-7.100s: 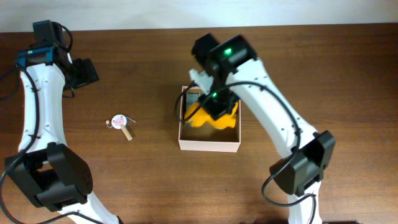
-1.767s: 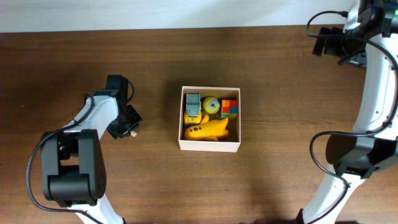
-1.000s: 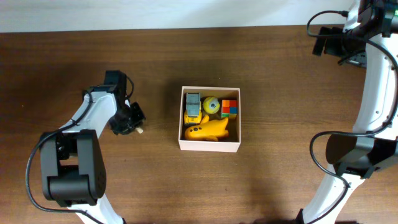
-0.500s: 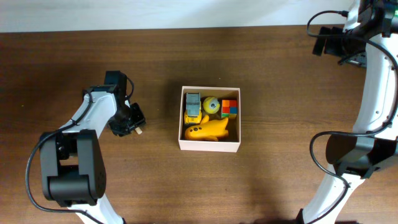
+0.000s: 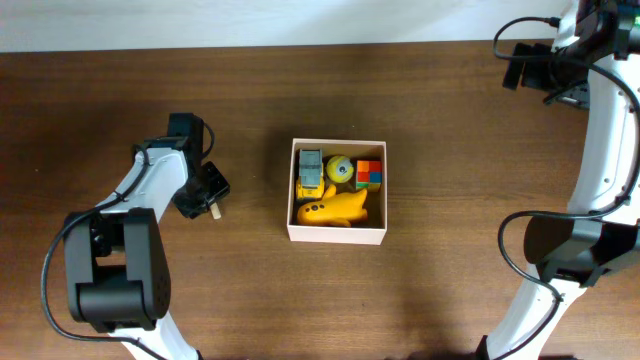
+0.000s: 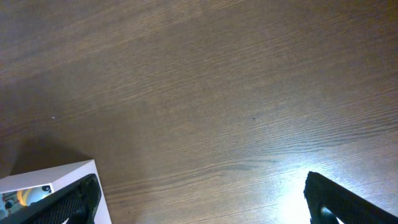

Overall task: Pack container
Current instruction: 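Lower the left gripper onto the pig-face lollipop toy and grasp it, then lift the lollipop toy with the left gripper and carry it over the box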

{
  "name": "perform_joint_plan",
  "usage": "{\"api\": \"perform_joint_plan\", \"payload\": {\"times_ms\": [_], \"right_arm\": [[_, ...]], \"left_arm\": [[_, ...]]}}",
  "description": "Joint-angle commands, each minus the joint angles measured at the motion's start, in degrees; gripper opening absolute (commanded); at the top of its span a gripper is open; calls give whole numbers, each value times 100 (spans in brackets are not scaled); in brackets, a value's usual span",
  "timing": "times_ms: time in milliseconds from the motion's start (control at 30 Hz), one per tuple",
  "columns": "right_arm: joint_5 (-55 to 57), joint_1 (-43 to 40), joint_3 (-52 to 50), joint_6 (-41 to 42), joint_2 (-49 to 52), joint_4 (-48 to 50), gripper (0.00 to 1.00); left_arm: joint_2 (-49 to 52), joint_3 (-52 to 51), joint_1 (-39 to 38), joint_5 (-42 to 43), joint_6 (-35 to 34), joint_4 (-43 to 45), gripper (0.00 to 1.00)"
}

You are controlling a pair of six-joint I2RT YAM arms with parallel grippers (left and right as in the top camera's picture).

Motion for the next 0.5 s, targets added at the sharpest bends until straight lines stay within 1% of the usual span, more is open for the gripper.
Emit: {"api": "perform_joint_plan", "payload": {"times_ms": [0,333,367,433,467], "right_arm": [[-39,31,70,9,37,-2,99],[-39,31,70,9,37,-22,99],[-39,31,70,9,37,-24,99],[-37,31,70,9,37,-26,99],[-39,31,70,9,37,-26,99]], "left_arm": [[-66,-76,2,-83,-81,15,56],[-66,-590,2,-85,-79,363,55],[-66,-608,2,-85,-79,393,52],[-66,-605,2,-85,-79,452,41],[-66,-608,4,-85,-76,487,39]]}}
